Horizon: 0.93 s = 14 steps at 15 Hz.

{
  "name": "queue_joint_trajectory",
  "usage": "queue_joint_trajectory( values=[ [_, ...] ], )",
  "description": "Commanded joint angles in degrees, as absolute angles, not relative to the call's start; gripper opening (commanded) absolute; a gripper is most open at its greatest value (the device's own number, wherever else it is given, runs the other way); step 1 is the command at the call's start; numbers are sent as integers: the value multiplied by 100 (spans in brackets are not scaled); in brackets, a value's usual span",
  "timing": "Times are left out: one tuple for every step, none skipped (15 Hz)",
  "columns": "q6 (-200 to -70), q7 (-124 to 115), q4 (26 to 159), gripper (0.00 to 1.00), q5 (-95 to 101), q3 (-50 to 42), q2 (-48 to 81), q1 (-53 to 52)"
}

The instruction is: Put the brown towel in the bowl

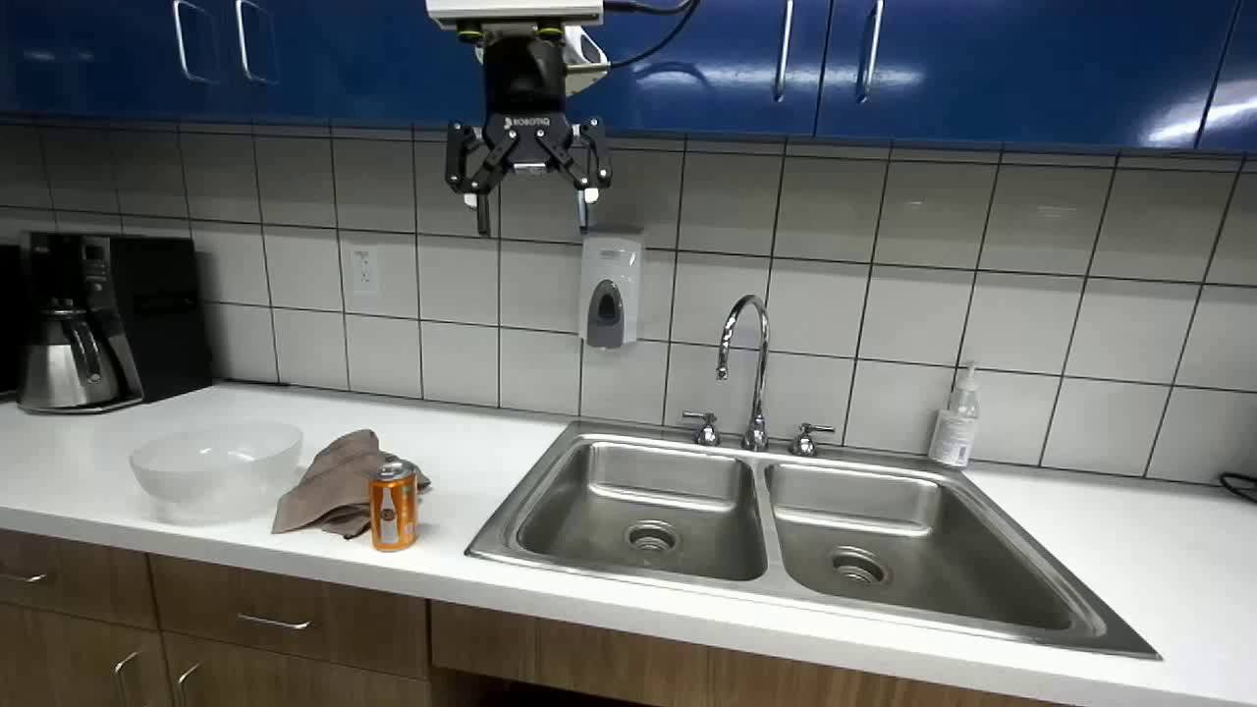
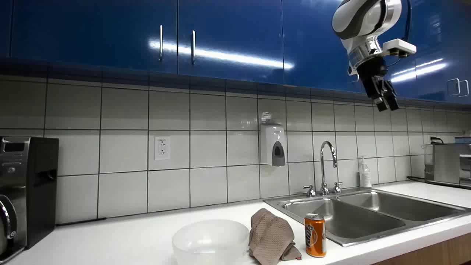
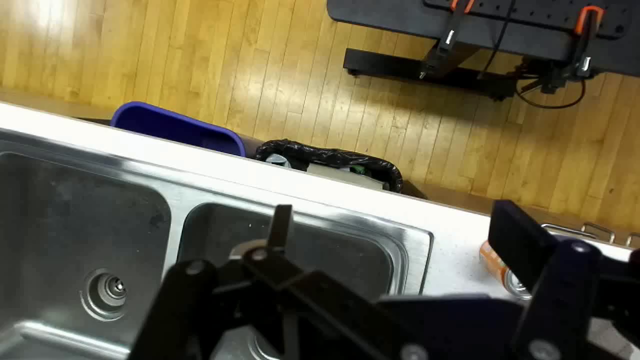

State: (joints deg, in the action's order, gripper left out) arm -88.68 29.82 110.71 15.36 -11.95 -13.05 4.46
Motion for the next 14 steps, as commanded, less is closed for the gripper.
queue_joint_trajectory(
  values=[
    [-8861, 2992, 11060, 100, 1525, -1151, -1297, 495],
    [-8862, 2992, 11060, 100, 1525, -1151, -1297, 495],
    [-8862, 2992, 11060, 100, 1525, -1151, -1297, 495],
    [-8862, 2992, 11060, 100, 1525, -1151, -1297, 495],
    [-8862, 2992, 11060, 100, 1525, -1151, -1297, 495],
    [-8862, 2992, 11060, 100, 1525, -1151, -1297, 495],
    [-8862, 2992, 11060, 100, 1525, -1151, -1297, 495],
    [-8862, 2992, 11060, 100, 1525, -1151, -1297, 495],
    [-8862, 2992, 11060, 100, 1525, -1151, -1297, 495],
    [-8862, 2992, 11060, 100, 1525, -1151, -1297, 495],
    [-8862, 2992, 11060, 100, 1525, -1151, -1297, 495],
    [-8862, 2992, 11060, 100, 1525, -1151, -1297, 495],
    [-8862, 2992, 11060, 100, 1525, -1151, -1297, 495],
    [-8999, 3072, 11037, 100, 1570, -1131, -1216, 462]
  ],
)
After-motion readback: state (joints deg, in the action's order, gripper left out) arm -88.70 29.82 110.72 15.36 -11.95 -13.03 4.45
